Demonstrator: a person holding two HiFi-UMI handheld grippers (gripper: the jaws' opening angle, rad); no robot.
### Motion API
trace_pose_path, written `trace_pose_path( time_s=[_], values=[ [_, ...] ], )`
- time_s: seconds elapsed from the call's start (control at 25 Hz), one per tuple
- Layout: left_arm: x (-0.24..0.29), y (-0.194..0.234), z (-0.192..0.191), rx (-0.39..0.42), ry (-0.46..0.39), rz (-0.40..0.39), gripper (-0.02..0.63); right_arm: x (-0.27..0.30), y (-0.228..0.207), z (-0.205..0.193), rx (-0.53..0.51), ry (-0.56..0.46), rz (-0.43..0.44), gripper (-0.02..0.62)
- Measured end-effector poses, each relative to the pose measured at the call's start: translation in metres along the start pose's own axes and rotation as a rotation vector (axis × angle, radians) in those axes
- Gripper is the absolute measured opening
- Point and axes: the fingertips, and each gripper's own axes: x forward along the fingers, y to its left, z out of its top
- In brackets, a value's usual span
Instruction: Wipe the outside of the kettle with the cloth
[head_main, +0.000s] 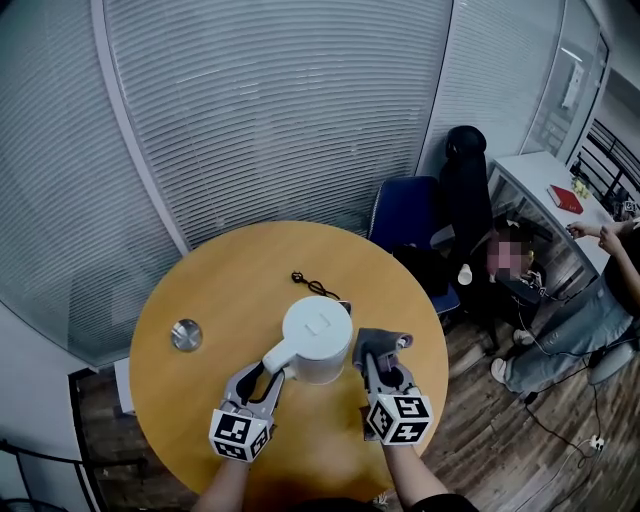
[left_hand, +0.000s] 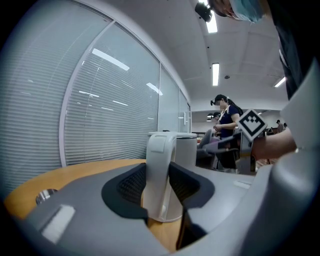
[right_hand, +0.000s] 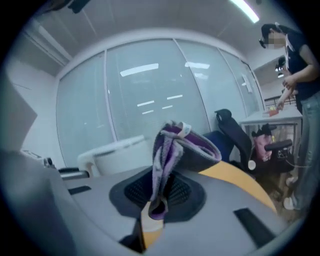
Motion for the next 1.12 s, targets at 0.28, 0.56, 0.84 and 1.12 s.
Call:
trace_pose_path(
  time_s=[0.28, 0.56, 0.84, 1.12],
  values=[
    [-0.001, -0.001, -0.001, -0.005, -0.005, -0.003, 0.152, 0.0, 0.025, 0.069, -0.064, -0.165, 0.148, 0.041],
    [-0.001, 0.0, -0.001, -0.012, -0.012, -0.005, 0.152, 0.029, 0.013, 0.003, 0.043, -0.016, 0.164, 0.041],
    [0.0, 0.0, 0.001, -0.016, -0.017, -0.004, 0.152, 0.053, -0.009, -0.091, 0.101, 0.221, 0.101, 0.041],
    [-0.001, -0.001, 0.0, -0.01, 0.003, -0.001, 0.152, 0.055, -0.017, -0.152, 0.111, 0.375, 0.053, 0.041]
  ],
)
